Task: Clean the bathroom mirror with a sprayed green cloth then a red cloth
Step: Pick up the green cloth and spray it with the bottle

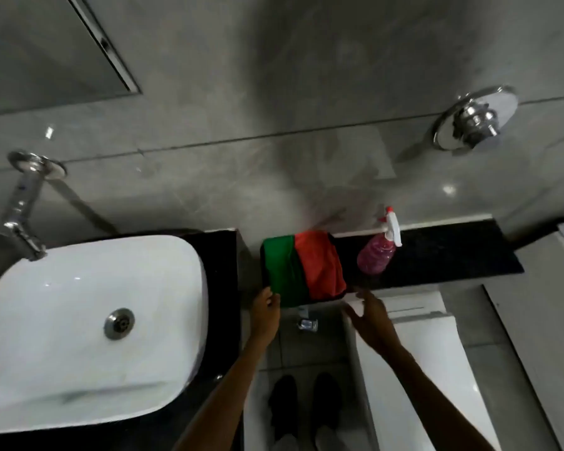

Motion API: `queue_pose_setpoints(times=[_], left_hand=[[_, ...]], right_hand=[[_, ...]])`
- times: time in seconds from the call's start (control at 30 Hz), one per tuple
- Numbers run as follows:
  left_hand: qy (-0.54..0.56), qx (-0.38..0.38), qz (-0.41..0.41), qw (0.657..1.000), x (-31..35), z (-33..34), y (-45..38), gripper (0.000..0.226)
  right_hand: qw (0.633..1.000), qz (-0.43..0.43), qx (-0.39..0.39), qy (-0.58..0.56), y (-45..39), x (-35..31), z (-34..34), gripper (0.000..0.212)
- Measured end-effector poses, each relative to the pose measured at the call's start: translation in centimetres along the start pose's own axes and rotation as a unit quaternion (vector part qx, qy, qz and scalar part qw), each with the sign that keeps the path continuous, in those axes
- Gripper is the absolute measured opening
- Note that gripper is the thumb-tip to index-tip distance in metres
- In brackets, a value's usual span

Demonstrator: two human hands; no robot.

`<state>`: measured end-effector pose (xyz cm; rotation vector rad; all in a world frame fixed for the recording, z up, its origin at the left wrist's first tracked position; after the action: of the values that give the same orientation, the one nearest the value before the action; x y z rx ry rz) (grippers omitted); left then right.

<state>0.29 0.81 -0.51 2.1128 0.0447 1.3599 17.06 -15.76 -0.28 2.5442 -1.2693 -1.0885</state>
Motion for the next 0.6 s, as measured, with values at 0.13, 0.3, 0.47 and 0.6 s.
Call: queue_pose_setpoints(times=[0.13, 0.3, 0.47, 0.6], left_hand=[[0.012, 0.033, -0.050, 0.998, -1.3, 1.2, -4.3, 0.050], [-0.017, 0.056, -0.059, 0.997, -2.5, 4.5, -8.5, 0.050], [-0.070, 0.129, -0.056, 0.988, -2.4, 6.0, -10.7, 0.037], [-0.032, 0.091, -0.079, 0.992, -2.4, 6.0, -12.9, 0.050]], right_hand=[[0.987, 0.078, 0.115, -0.081, -5.5, 2.2, -1.8, 0.074], [0.954, 0.051, 0.218, -0.200, -11.4, 2.4, -4.1, 0.074], [0.940, 0.005, 0.260, -0.220, -13.9, 0.4, -5.3, 0.055], [0.932, -0.024, 0.273, -0.236, -15.0, 0.5, -5.5, 0.040]])
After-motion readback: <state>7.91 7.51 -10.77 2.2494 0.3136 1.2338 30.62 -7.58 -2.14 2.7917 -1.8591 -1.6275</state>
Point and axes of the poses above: each hand's wrist, its own y-axis away from the middle knuckle, its own z-axis out of the palm, x = y × z, the point moved 1 cm from there along -y, towards the middle knuckle, and after that the axes turned 10 degrees about y, right-handed, at the moved point
